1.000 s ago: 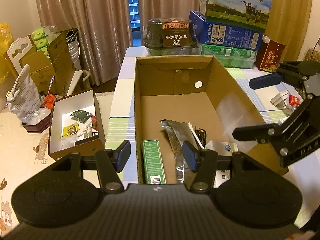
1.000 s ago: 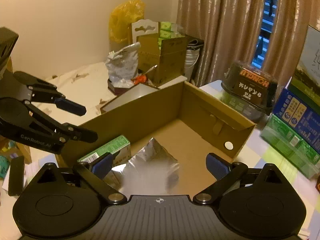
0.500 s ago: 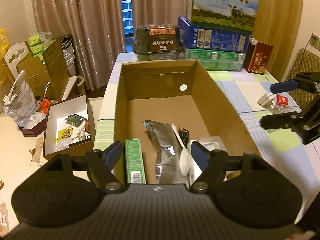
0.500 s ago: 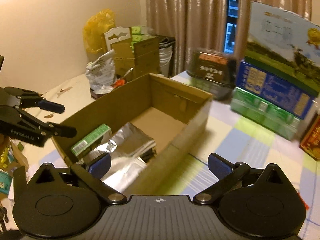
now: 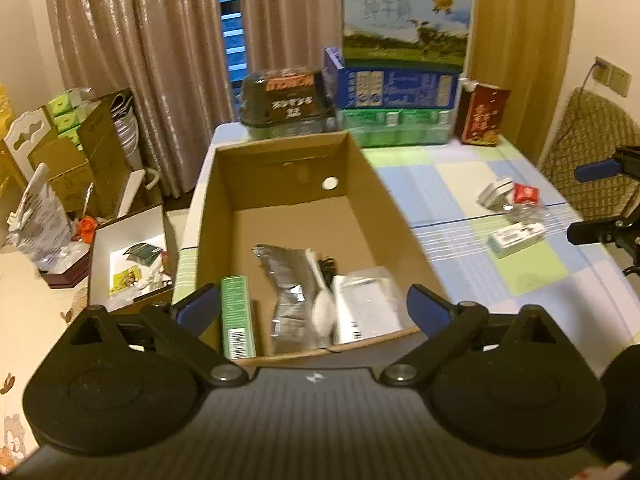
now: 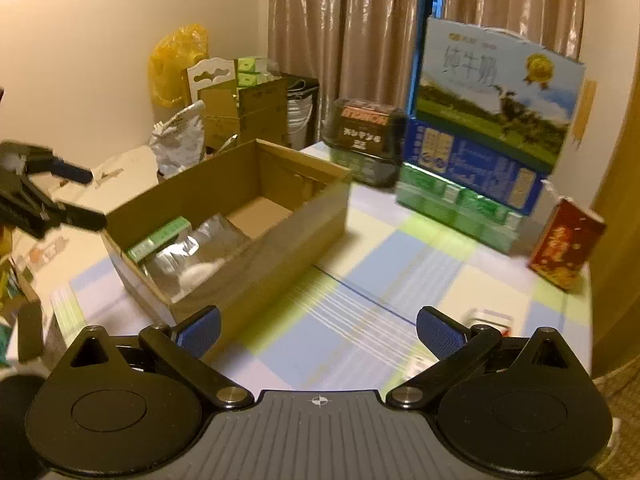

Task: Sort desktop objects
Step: 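Withdraw the left tool from the box and move back over the table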

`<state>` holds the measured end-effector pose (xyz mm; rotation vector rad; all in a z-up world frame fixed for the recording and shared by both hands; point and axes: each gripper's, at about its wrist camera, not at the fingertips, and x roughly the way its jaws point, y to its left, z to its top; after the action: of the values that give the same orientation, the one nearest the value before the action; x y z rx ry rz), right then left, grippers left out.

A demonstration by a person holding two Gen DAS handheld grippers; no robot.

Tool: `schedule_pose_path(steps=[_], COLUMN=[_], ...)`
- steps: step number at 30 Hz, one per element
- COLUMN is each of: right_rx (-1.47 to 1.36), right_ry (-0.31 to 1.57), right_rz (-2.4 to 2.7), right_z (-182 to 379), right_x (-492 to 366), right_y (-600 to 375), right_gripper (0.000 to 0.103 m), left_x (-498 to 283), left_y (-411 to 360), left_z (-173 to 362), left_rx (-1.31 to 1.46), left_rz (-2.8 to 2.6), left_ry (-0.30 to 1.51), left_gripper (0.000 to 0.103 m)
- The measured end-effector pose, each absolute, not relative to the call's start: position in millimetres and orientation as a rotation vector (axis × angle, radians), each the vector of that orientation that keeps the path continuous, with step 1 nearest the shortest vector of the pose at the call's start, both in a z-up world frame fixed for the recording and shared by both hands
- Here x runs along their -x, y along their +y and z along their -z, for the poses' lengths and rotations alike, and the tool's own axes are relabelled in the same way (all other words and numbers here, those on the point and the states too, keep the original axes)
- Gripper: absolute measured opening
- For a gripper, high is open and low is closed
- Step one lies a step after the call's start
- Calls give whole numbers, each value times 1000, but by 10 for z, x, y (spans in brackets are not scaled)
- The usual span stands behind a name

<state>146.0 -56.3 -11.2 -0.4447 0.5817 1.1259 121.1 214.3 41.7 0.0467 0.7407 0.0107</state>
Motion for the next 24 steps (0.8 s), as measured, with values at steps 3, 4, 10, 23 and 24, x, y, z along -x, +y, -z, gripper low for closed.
schedule_pose_path(steps=[3,4,10,23,24], right_rx=[498,512,525,531,534], right_ry=[555,550,587,650,653], right_rz=[-1106,-1092,-1003,-911,-909], right_z=[93,98,193,394,409], right_x=[-1471,-1478,-1583,-1772,-1787], right_y=[-855,-952,-1519,-2204,-2233], right_gripper=[101,101,101,101,101], left_x=[-1141,-1127,-1127,-1416,-1431], left_y=[2017,1969,1635,722,663], left_z=[-520,-548,-662,-575,-557], left_rx=[-55,-62,-84,-202,-208], left_rz=[10,22,94,296,307], left_ry=[723,720,696,730,732], left_gripper=[102,102,102,102,102])
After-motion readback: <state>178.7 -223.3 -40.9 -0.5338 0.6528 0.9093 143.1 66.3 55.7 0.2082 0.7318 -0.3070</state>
